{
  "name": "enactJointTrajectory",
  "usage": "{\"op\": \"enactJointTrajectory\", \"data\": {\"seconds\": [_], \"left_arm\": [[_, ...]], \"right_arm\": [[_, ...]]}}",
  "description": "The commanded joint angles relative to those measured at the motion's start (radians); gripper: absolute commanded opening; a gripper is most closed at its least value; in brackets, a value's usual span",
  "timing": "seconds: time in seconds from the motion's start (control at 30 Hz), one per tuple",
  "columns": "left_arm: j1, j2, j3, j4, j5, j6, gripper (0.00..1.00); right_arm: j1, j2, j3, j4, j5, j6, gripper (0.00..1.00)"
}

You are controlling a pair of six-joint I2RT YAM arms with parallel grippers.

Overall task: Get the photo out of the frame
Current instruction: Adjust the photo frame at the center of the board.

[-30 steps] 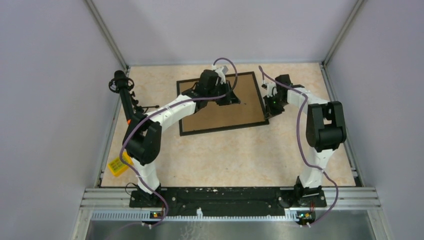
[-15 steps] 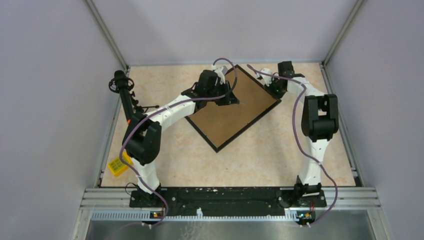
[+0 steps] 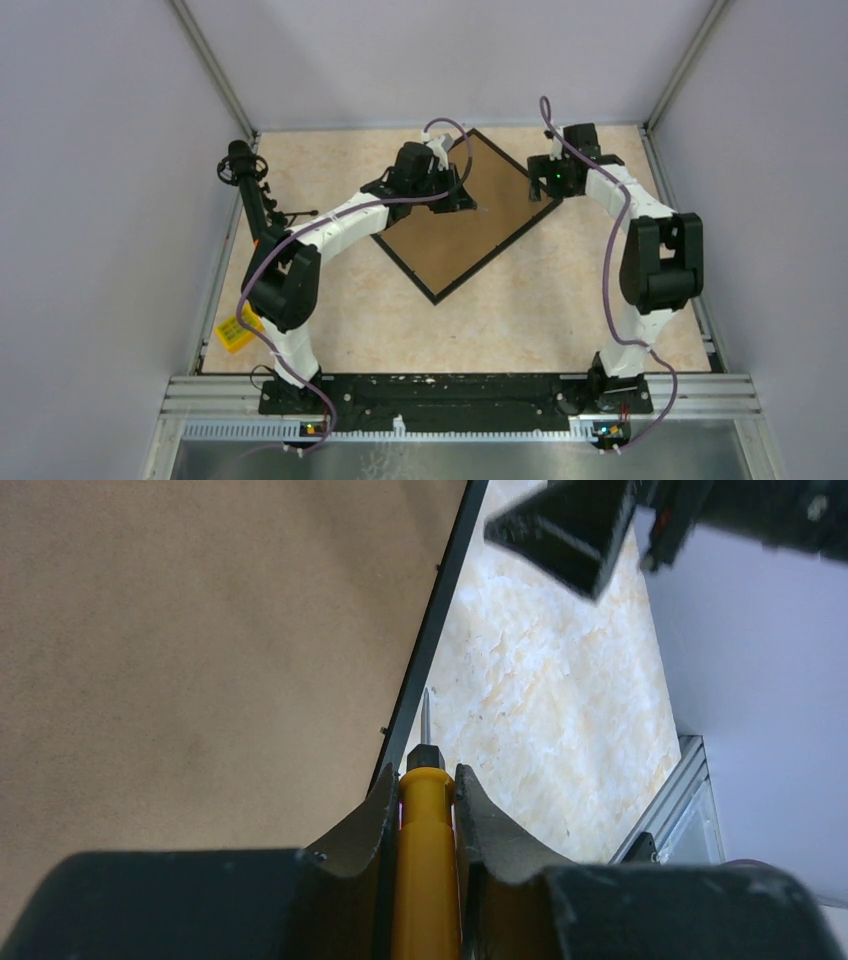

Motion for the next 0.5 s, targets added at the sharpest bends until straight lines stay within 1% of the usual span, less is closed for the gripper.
{"op": "enactJointTrajectory", "data": {"seconds": [0.0,0.03,0.1,0.23,0.33,0.43,0.47], "left_arm": [[0.006,-0.067,-0.013,0.068,0.005,-0.001,0.00],[0.006,-0.067,-0.016,0.069,0.005,-0.002,0.00],[0.006,-0.070,-0.019,0.072,0.005,-0.006,0.00],[0.006,-0.074,-0.023,0.078,0.006,-0.008,0.00],[0.006,-0.076,-0.025,0.078,0.002,-0.007,0.00],[0.006,-0.073,-0.026,0.078,0.004,-0.006,0.00],[0.006,-0.072,-0.027,0.079,0.005,-0.008,0.00]], "right_arm": [[-0.002,-0.142,-0.171,0.022,-0.028,0.354,0.92],[-0.002,-0.146,-0.191,0.017,-0.042,0.379,0.93],[-0.001,-0.138,-0.212,0.002,-0.072,0.429,0.92],[0.005,-0.122,-0.265,0.047,-0.059,0.461,0.89],[0.009,-0.089,-0.281,0.066,-0.062,0.481,0.84],[0.019,-0.053,-0.281,0.078,-0.052,0.504,0.76],[0.022,-0.037,-0.269,0.071,-0.046,0.510,0.75]]}}
